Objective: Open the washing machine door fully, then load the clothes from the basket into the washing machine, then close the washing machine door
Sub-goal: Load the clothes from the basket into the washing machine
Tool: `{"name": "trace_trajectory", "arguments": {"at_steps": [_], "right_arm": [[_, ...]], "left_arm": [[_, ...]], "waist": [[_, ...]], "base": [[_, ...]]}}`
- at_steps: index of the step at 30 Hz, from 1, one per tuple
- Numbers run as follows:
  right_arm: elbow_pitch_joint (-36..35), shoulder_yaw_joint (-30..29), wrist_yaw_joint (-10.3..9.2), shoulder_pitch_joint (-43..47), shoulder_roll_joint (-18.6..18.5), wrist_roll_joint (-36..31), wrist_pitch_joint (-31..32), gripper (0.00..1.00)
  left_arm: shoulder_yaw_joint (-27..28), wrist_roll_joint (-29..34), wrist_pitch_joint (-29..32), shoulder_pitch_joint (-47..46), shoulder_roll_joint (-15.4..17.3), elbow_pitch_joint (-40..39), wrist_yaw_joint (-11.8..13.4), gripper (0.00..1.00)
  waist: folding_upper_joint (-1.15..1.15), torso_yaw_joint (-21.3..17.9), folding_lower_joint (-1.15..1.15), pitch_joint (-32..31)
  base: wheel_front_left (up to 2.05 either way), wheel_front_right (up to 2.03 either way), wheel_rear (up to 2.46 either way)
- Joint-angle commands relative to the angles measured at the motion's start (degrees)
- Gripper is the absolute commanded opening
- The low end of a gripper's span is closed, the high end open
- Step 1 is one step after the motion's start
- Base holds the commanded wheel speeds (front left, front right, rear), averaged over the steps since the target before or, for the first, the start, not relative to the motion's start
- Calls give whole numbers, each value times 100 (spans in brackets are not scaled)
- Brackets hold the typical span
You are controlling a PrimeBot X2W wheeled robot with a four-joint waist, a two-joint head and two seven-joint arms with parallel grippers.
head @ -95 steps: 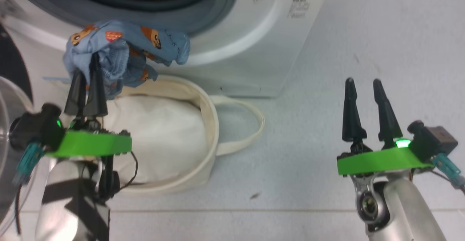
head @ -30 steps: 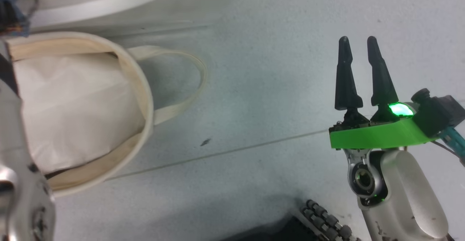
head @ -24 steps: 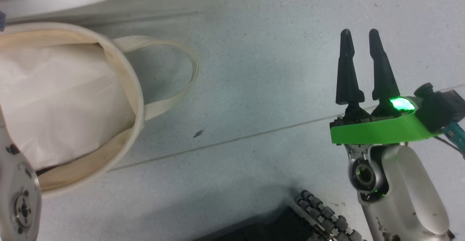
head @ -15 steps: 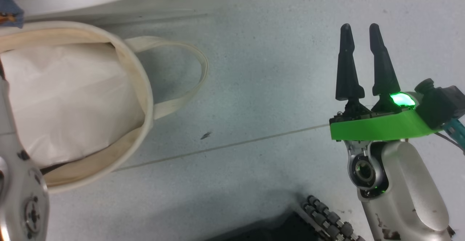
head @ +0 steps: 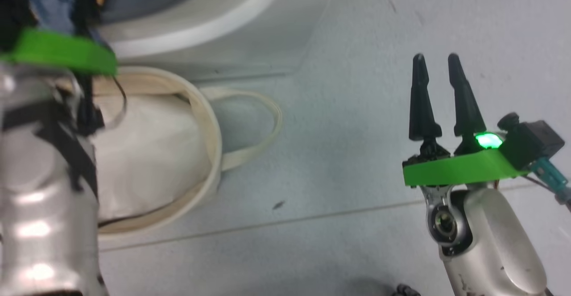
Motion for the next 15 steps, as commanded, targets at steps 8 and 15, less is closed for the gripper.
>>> {"name": "trace_trajectory", "arguments": {"at_steps": [8, 15], "right_arm": [[15, 24, 1, 548, 3, -2, -70, 100], [97, -159, 1, 1024, 3, -18, -70, 100]], "left_arm": [[275, -307, -26, 1761, -161, -698, -65, 100], [63, -558, -26, 3107, -274, -1250, -74, 100]], "waist": [[0, 356, 1, -1384], [0, 515, 1, -2099]], "base": [[0, 0, 0], [0, 0, 0]]}}
